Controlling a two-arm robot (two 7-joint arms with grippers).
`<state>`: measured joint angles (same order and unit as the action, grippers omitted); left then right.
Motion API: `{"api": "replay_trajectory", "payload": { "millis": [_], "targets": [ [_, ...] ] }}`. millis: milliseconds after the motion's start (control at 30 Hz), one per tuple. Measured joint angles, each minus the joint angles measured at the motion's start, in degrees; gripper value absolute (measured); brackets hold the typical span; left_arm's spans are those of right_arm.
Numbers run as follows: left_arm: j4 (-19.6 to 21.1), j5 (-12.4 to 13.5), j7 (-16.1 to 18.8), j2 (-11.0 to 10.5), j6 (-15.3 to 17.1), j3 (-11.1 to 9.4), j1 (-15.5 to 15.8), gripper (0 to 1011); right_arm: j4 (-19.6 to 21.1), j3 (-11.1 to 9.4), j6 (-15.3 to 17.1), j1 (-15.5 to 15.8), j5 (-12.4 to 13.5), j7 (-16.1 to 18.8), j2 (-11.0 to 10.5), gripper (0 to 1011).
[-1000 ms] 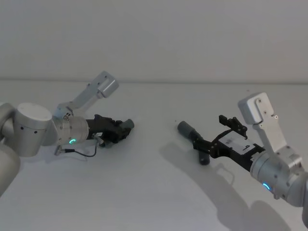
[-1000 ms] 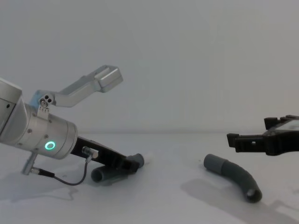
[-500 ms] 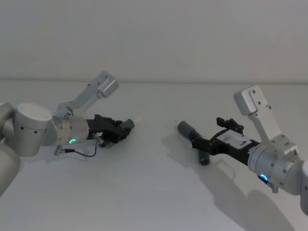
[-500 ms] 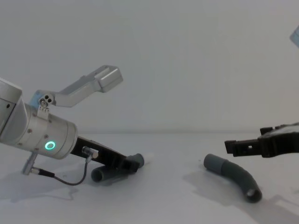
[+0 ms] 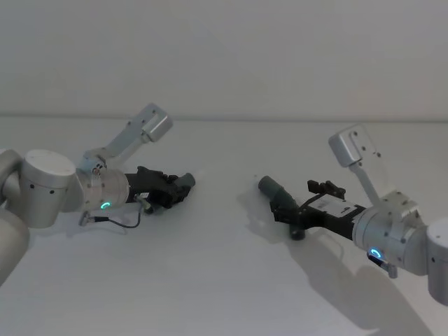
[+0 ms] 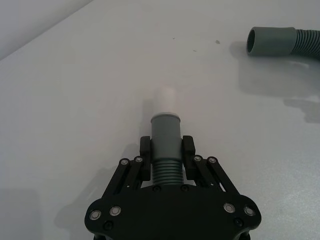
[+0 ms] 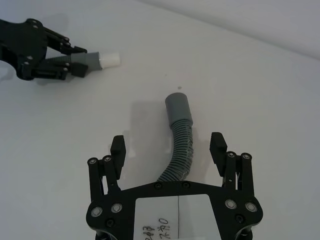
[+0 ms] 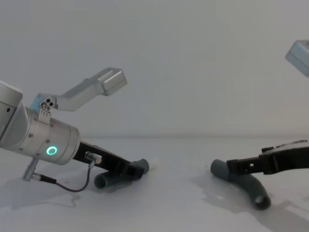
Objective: Use both hands to pick up one end of the pipe from the table, align the ends, and insert them.
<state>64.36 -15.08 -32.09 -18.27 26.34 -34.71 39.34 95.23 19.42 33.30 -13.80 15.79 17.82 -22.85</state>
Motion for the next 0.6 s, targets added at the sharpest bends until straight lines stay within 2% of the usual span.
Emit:
{"api": "replay_trajectory", "payload": {
  "millis": [600],
  "targets": [
    [0.00,0.00,0.00,0.00,0.00,0.00,0.00,355,-5.86,1.12,1.48,-3.28,-0.41,1.09,2.10,1001]
  ]
}}
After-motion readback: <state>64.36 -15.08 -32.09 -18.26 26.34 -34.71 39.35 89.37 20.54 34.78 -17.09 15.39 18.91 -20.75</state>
